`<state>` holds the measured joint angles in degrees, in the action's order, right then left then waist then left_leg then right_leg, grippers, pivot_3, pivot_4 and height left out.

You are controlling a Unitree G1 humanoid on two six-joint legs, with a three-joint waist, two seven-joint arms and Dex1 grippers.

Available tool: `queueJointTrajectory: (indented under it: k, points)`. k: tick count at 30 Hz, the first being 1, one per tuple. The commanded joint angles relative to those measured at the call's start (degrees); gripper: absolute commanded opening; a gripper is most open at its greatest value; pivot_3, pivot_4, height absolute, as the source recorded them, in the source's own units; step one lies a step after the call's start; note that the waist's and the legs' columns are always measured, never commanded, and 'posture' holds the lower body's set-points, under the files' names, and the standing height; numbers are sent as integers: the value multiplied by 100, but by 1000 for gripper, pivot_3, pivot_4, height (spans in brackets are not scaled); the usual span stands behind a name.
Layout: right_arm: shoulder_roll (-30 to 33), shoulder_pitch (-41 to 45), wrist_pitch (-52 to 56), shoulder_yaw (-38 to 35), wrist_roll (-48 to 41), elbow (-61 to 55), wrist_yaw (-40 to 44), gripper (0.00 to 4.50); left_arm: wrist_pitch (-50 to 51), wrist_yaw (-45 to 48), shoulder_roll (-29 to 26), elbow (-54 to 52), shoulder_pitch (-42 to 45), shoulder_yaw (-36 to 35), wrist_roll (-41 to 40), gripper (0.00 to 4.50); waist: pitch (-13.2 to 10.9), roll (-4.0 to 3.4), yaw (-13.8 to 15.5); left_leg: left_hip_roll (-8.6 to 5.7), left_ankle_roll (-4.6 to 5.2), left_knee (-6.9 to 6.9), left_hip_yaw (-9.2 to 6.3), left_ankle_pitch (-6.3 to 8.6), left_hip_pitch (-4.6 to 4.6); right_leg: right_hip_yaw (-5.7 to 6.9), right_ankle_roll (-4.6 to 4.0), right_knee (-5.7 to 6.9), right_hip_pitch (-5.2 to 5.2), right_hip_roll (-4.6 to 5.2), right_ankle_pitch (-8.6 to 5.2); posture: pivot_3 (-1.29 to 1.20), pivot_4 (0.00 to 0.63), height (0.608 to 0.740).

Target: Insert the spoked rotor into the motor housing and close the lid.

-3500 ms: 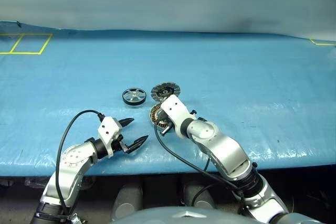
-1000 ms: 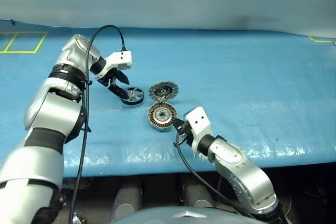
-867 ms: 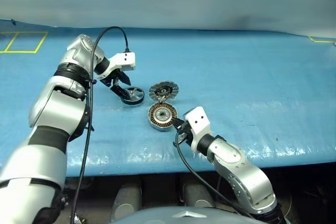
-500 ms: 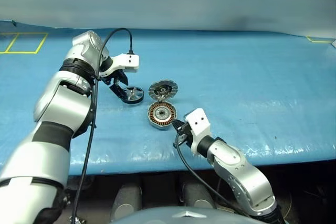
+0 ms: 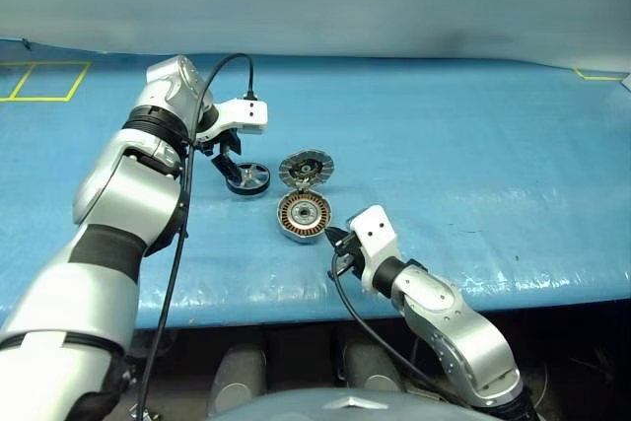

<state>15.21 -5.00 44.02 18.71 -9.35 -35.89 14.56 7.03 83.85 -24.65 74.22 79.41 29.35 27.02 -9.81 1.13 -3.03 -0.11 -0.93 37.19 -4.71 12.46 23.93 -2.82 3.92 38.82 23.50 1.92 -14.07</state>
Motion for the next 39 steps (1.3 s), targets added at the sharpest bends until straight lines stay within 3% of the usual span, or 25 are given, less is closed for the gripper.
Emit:
queueJointTrajectory:
  k: [1,7,10,12,39]
  points:
    - [-37,-31,-76,-19,27,-199,-60,0,45,-146,54,42,73,-46,53,3939,0,0,3,0,0,1,1,0,0,0,0,0,0,0,0,0,150,740]
    - [-52,-21,-104,-11,35,-160,-101,0,243,-221,155,83,69,-9,99,3939,0,0,4,-1,0,3,1,0,-1,-1,2,1,-1,0,1,0,150,740]
    - [-62,5,-115,9,46,-126,-107,0,325,-248,232,92,54,-54,71,3358,0,0,4,-1,0,4,1,0,0,-1,2,1,-1,0,1,0,150,740]
    - [-67,7,-126,0,48,-114,-106,0,364,-257,255,95,37,-50,78,2729,0,0,1,-1,0,4,2,0,0,-2,2,1,-1,0,1,0,150,740]
    - [-225,-125,-233,-27,161,-73,-143,0,903,-602,542,119,-206,-71,135,2729,0,0,11,-1,0,12,2,0,-1,-2,5,7,-3,0,3,0,150,740]
